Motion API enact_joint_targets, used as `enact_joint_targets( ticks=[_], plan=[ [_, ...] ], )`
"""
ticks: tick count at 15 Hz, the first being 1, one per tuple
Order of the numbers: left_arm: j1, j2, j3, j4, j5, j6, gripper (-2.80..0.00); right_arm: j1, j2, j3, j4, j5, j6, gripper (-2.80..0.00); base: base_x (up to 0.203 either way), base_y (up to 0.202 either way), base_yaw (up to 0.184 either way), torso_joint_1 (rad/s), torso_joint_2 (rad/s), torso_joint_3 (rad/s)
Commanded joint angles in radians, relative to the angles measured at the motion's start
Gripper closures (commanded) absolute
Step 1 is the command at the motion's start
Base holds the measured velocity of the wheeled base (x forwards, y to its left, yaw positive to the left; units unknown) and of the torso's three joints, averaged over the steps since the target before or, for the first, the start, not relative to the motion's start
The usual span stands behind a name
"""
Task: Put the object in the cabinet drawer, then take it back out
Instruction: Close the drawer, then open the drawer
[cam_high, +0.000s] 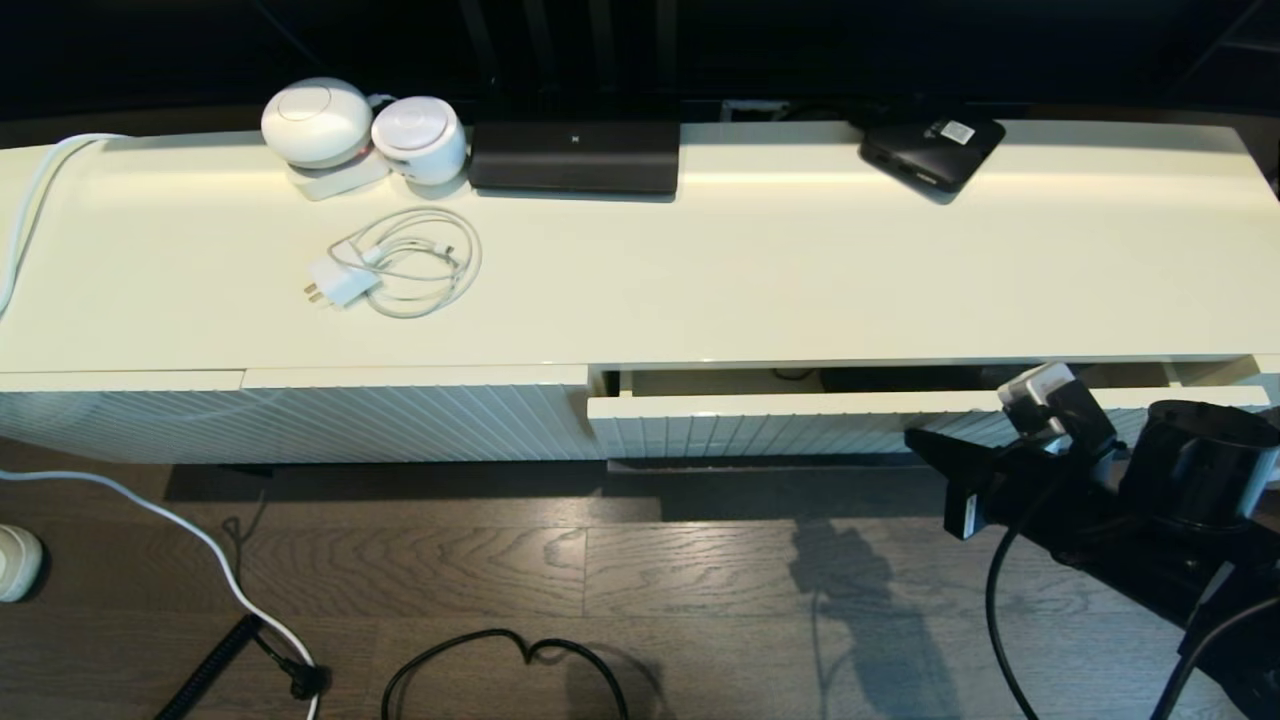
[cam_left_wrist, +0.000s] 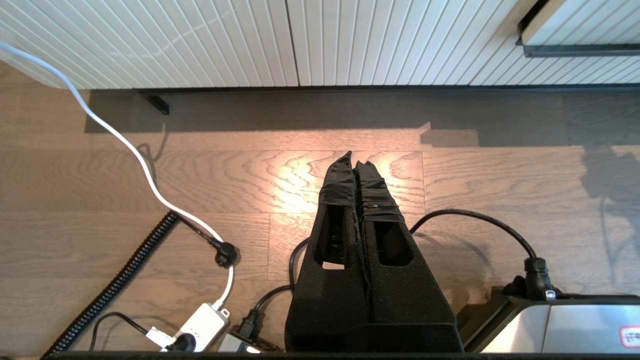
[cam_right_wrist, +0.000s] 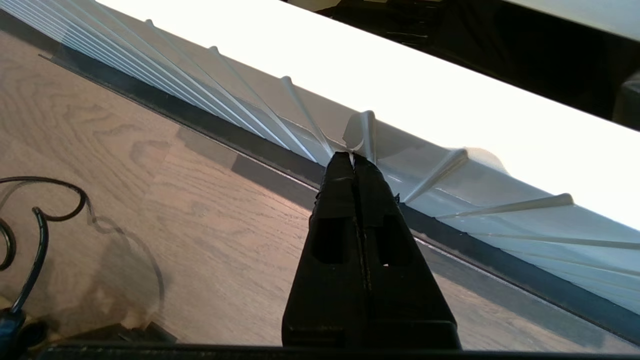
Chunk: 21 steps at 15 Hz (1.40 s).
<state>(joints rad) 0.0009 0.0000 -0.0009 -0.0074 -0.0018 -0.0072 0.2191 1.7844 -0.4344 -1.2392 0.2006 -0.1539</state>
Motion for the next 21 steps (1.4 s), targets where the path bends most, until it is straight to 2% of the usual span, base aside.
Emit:
enact_joint_targets(
  ticks=[1, 7, 12, 16, 19, 21],
  plan=[
    [0.0, 0.0, 0.0, 0.0, 0.0, 0.0, 0.0, -0.001, 0.015, -0.014, -0.021, 0.0, -0.001, 0.0, 0.0, 0.0, 0.0, 0.0, 0.0, 0.0],
    [0.0, 0.0, -0.001, 0.0, 0.0, 0.0, 0.0, -0.006, 0.059, -0.088, -0.054, 0.001, -0.008, 0.0, 0.0, 0.0, 0.0, 0.0, 0.0, 0.0],
    [0.0, 0.0, 0.0, 0.0, 0.0, 0.0, 0.0, -0.004, 0.076, -0.096, -0.056, 0.0, -0.013, 0.0, 0.0, 0.0, 0.0, 0.0, 0.0, 0.0],
    [-0.001, 0.0, 0.001, 0.0, 0.0, 0.0, 0.0, -0.006, -0.066, -0.021, -0.025, 0.0, -0.008, 0.0, 0.0, 0.0, 0.0, 0.0, 0.0, 0.0],
    [0.0, 0.0, 0.0, 0.0, 0.0, 0.0, 0.0, -0.04, -0.276, -0.004, 0.204, -0.003, -0.003, 0.0, 0.0, 0.0, 0.0, 0.0, 0.0, 0.0],
    [0.0, 0.0, 0.001, 0.0, 0.0, 0.0, 0.0, -0.057, -0.441, -0.014, 0.465, -0.008, -0.002, 0.0, 0.0, 0.0, 0.0, 0.0, 0.0, 0.0]
  ],
)
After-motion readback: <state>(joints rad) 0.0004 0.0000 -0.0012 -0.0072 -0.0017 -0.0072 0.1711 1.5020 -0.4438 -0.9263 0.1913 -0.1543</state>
